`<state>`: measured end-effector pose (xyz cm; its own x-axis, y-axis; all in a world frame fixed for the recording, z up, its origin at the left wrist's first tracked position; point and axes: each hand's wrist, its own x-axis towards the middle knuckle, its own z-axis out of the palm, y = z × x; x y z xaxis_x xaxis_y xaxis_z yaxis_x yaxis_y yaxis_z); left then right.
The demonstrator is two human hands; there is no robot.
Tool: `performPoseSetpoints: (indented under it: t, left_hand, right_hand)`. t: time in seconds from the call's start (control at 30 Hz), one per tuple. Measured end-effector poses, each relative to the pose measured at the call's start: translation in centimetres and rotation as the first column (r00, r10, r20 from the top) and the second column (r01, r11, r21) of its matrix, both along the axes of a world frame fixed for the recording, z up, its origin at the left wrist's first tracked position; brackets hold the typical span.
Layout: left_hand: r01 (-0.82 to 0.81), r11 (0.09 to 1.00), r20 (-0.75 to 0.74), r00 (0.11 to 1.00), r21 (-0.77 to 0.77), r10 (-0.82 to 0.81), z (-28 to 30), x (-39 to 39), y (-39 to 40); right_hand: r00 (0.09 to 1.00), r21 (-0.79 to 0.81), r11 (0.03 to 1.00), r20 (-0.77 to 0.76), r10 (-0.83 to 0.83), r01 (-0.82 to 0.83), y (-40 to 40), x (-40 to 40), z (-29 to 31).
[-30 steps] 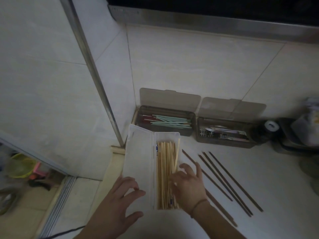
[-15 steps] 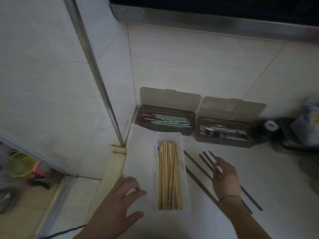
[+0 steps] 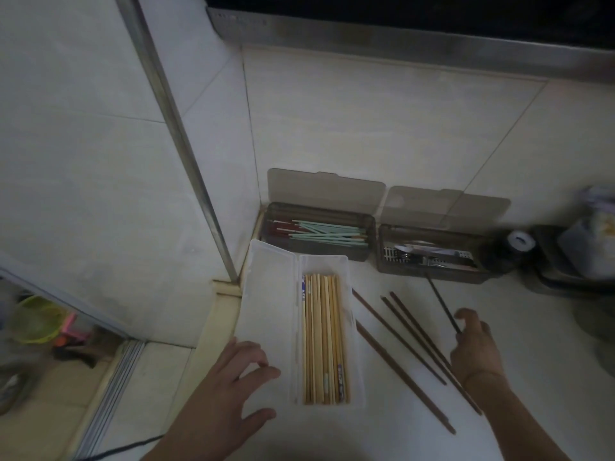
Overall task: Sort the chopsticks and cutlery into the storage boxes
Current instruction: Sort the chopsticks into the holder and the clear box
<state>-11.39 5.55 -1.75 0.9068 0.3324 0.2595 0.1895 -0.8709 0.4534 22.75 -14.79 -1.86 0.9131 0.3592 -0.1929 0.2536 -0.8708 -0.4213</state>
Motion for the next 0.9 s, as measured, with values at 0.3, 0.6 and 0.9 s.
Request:
performPoseSetpoints:
  t: [0.3,0.6,0.9]
  left_hand:
    - [-0.002,1.0,0.004,1.0,-0.018,0.002,0.2,0.1,0.0]
    - [0.014,1.0,0.017,1.0,0.019,-0.014,0.0,0.0,0.2]
    - [-0.008,1.0,-0.015,1.0,0.018,0.009,0.2,0.0,0.0]
  right_hand:
    - [0.94,0.128,0.942,-0.102,0.325,-0.311,2.5,-5.1,4.9]
    - [0.889,0.429,0.8,0.017,0.458,-0.42,7.5,-10.7,3.9]
    - [0.568,-0.261,0.562,0.06,0.821,-0.785,10.1,-11.0,0.2]
